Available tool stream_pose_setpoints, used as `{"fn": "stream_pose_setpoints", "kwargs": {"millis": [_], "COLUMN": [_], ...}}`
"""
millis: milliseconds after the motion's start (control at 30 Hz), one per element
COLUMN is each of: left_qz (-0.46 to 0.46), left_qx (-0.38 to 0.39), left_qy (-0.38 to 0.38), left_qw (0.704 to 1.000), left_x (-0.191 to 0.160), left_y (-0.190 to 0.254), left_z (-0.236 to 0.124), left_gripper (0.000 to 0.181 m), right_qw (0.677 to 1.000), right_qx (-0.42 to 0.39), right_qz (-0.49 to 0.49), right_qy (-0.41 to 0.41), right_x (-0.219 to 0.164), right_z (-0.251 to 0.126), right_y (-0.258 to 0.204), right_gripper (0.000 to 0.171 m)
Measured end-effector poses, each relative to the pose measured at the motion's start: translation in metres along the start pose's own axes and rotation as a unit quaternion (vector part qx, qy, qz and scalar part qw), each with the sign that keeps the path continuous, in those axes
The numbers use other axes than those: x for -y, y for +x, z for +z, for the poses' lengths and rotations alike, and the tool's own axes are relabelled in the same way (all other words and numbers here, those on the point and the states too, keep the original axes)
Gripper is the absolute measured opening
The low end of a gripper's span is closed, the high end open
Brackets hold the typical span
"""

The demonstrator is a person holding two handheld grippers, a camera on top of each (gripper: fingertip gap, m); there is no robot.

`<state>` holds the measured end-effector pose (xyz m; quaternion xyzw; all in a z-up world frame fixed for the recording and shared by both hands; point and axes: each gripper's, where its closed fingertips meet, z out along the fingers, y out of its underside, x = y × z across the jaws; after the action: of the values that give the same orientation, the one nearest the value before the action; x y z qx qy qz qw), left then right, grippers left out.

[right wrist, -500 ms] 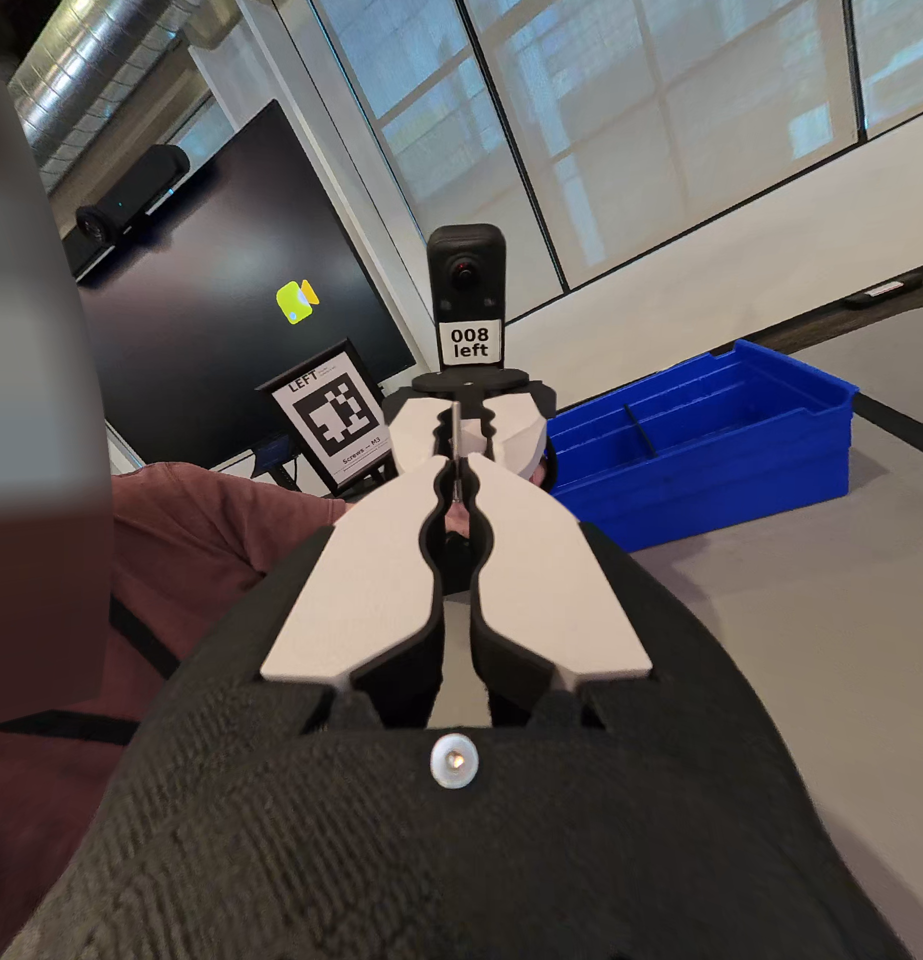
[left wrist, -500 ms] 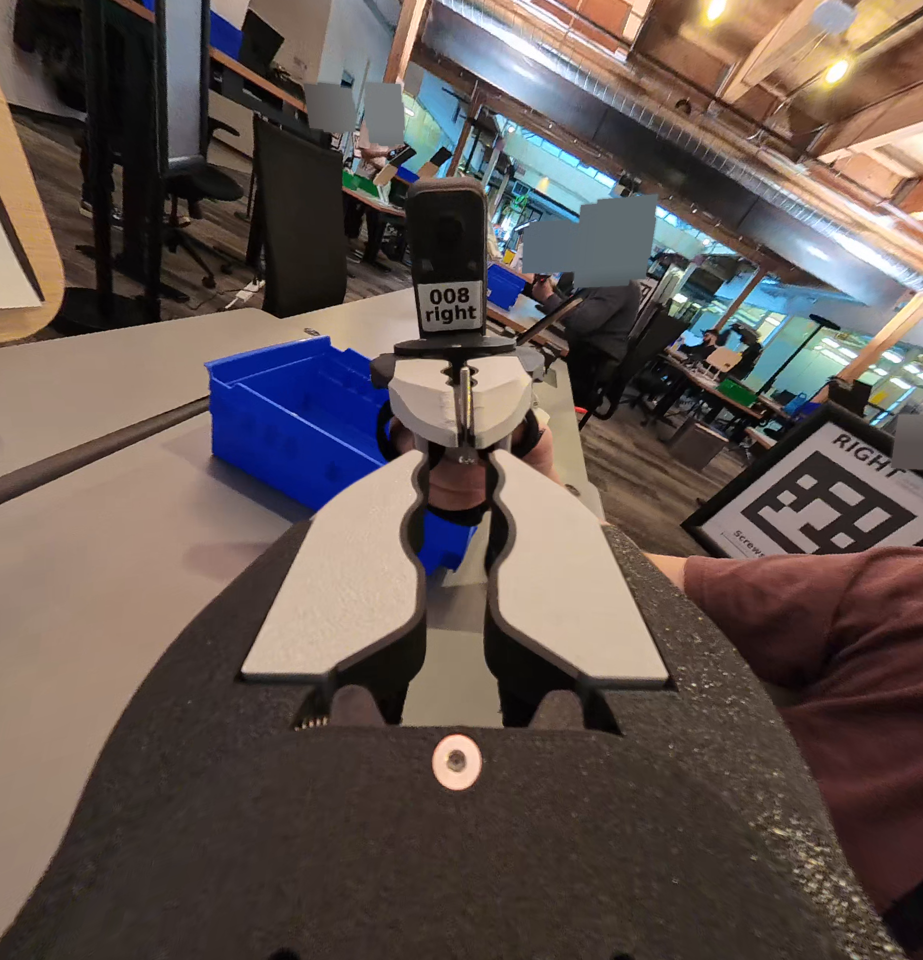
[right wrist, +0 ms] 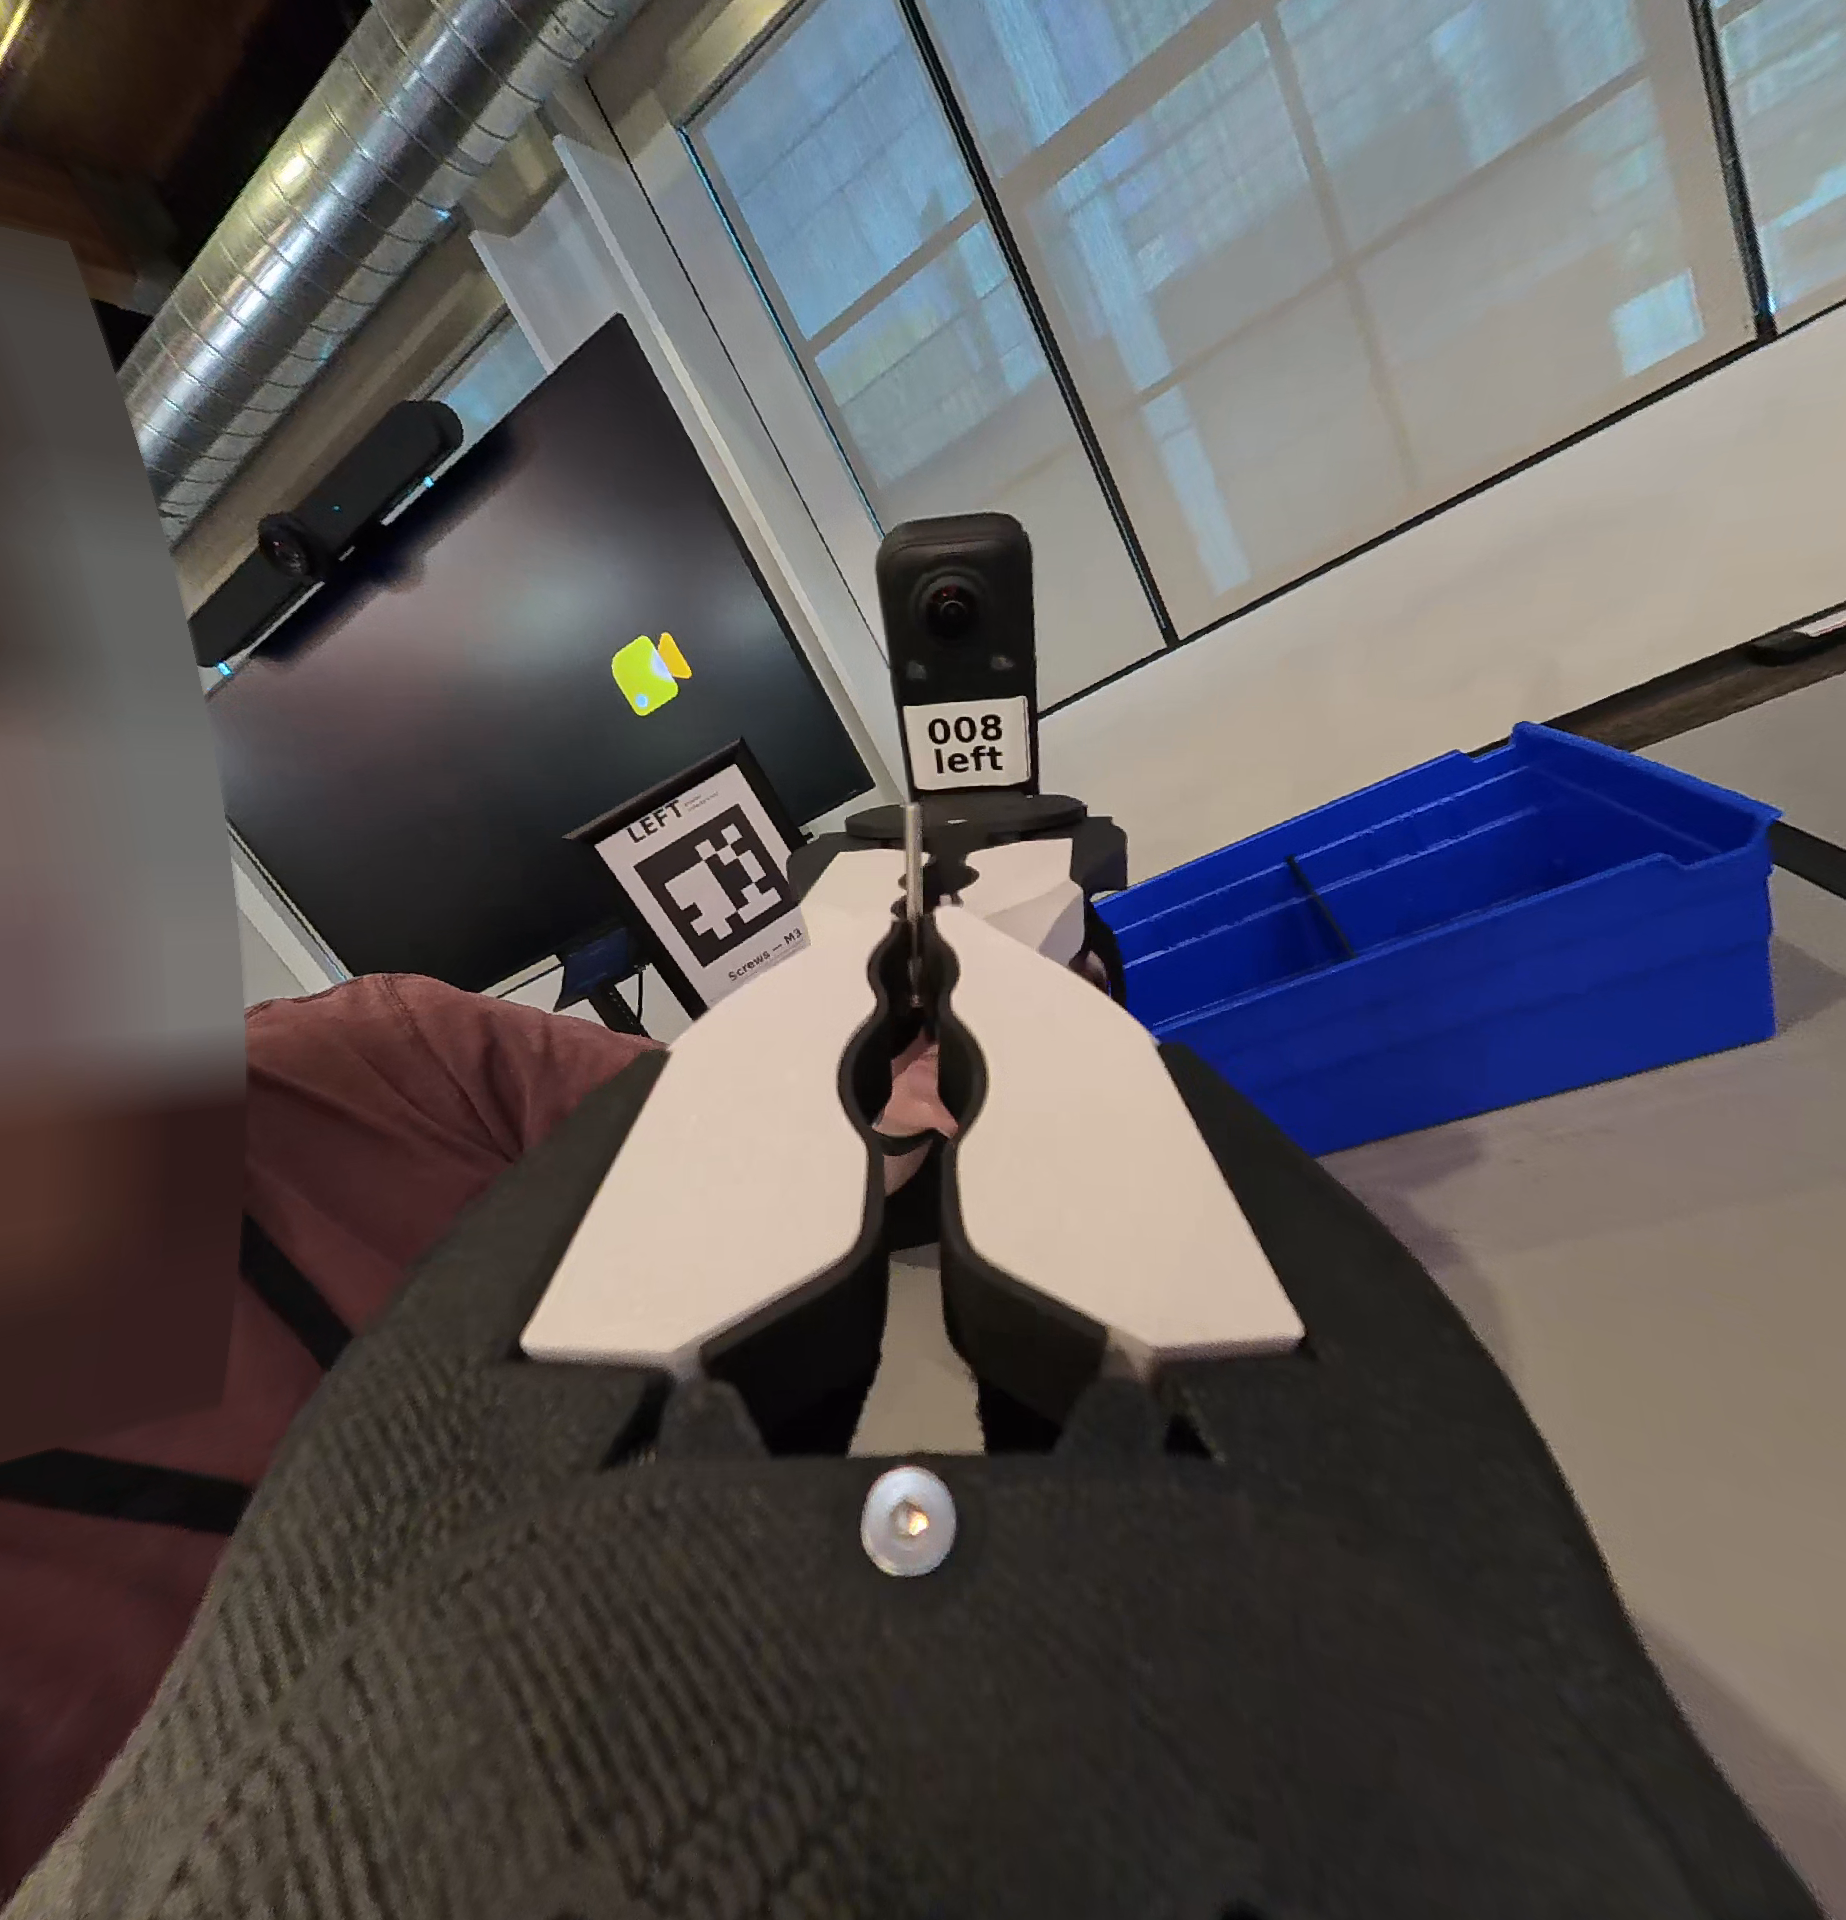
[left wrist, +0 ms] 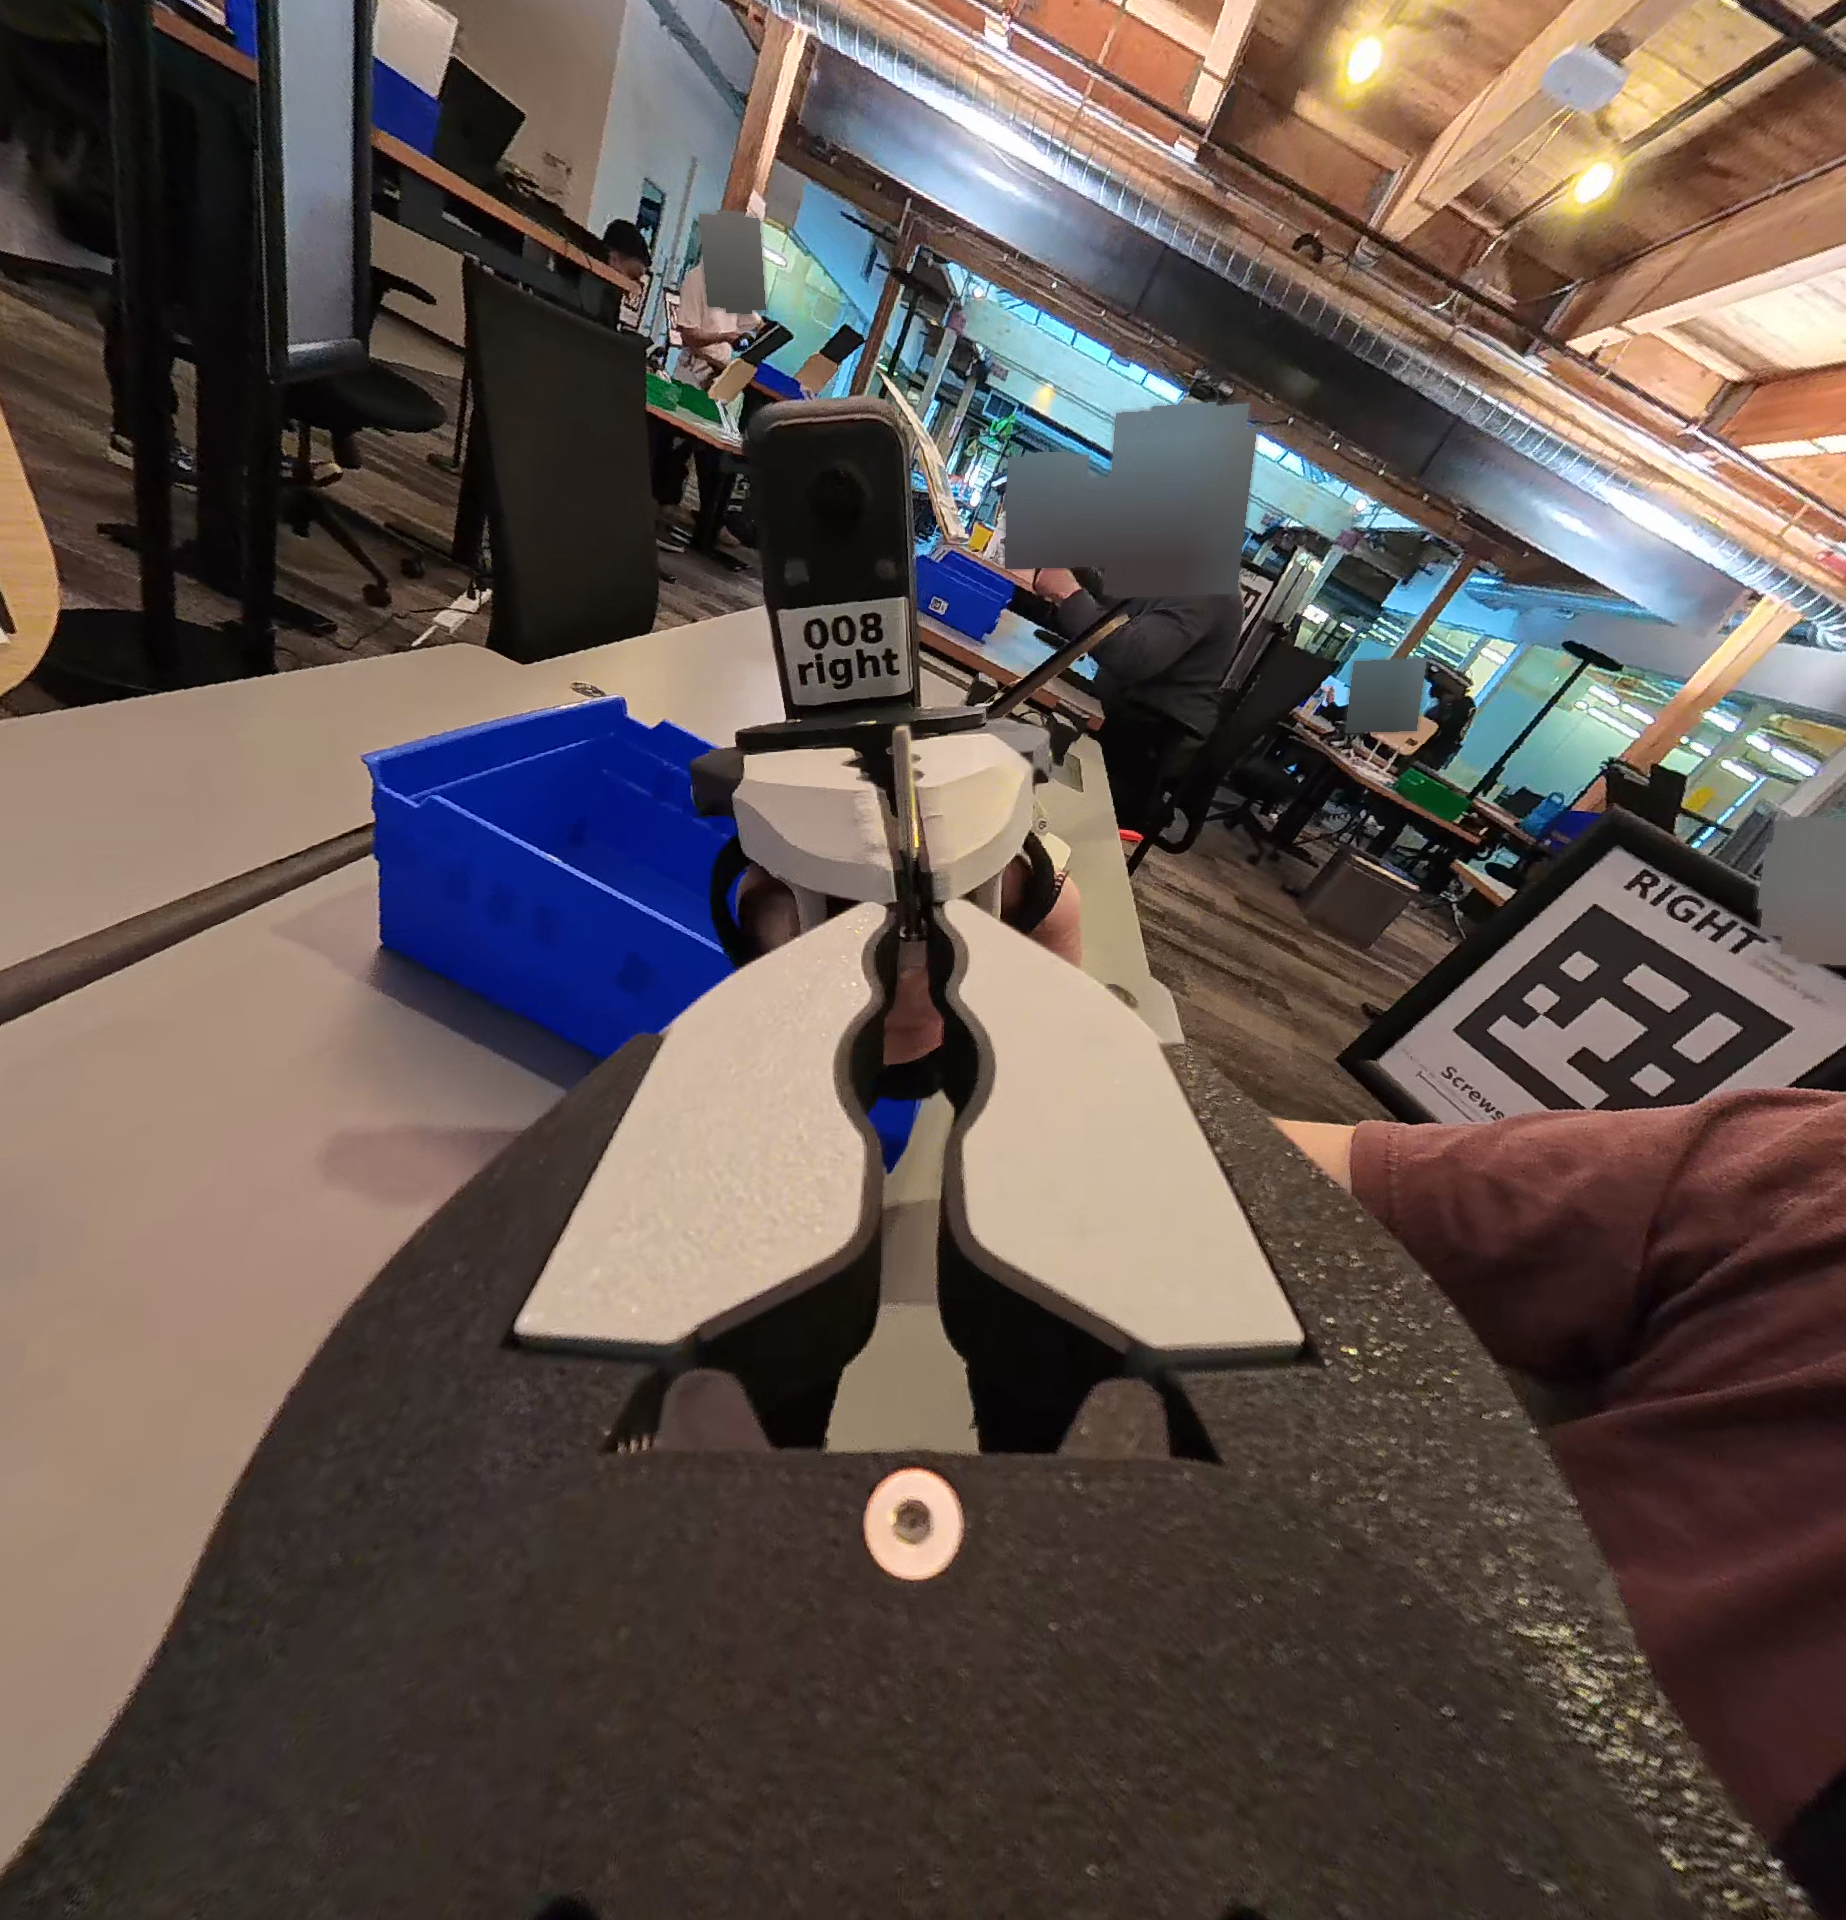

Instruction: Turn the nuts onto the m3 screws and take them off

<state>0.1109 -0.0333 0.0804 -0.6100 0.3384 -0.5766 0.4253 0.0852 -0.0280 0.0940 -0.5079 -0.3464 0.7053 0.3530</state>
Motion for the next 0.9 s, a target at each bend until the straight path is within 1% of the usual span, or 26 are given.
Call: {"fn": "stream_pose_setpoints", "kwargs": {"millis": [67, 133, 167, 200, 333, 533, 667, 733, 767, 800, 900], "left_qz": [-0.001, -0.001, 0.001, 0.002, 0.011, 0.014, 0.013, 0.003, -0.009, -0.023, -0.061], "left_qx": [-0.004, -0.007, -0.006, -0.005, 0.0, -0.001, 0.0, 0.001, 0.003, 0.0, -0.019], "left_qy": [-0.006, -0.016, -0.018, -0.022, -0.044, -0.047, -0.058, -0.053, -0.048, -0.04, -0.014], "left_qw": [1.0, 1.0, 1.0, 1.0, 0.999, 0.999, 0.998, 0.999, 0.999, 0.999, 0.998], "left_x": [-0.001, -0.004, -0.006, -0.007, -0.014, -0.014, -0.017, -0.016, -0.014, -0.01, 0.004], "left_y": [0.002, 0.003, 0.003, 0.004, 0.004, 0.006, 0.006, 0.004, 0.003, 0.002, 0.0], "left_z": [0.0, 0.001, 0.001, 0.002, 0.004, 0.004, 0.005, 0.004, 0.004, 0.002, -0.002], "left_gripper": [0.004, 0.004, 0.004, 0.004, 0.004, 0.004, 0.005, 0.006, 0.015, 0.019, 0.019], "right_qw": [1.0, 1.0, 1.0, 1.0, 0.999, 0.999, 0.999, 0.998, 0.998, 0.998, 0.997], "right_qx": [0.004, 0.001, -0.002, -0.006, -0.015, -0.013, -0.016, -0.03, -0.038, -0.045, -0.06], "right_qz": [0.002, 0.002, 0.0, -0.003, -0.005, 0.019, 0.009, 0.007, 0.011, 0.018, 0.041], "right_qy": [-0.003, 0.004, 0.006, 0.002, -0.037, -0.035, -0.049, -0.052, -0.049, -0.046, -0.033], "right_x": [0.001, 0.005, 0.006, 0.006, -0.003, -0.001, -0.004, -0.003, -0.002, -0.001, 0.0], "right_z": [0.0, -0.001, -0.002, -0.002, -0.001, -0.001, -0.002, -0.002, -0.002, -0.003, -0.002], "right_y": [-0.002, -0.003, -0.003, -0.003, -0.004, -0.004, -0.005, -0.004, -0.003, -0.002, 0.002], "right_gripper": [0.003, 0.008, 0.008, 0.003, 0.003, 0.005, 0.003, 0.002, 0.002, 0.003, 0.003]}}
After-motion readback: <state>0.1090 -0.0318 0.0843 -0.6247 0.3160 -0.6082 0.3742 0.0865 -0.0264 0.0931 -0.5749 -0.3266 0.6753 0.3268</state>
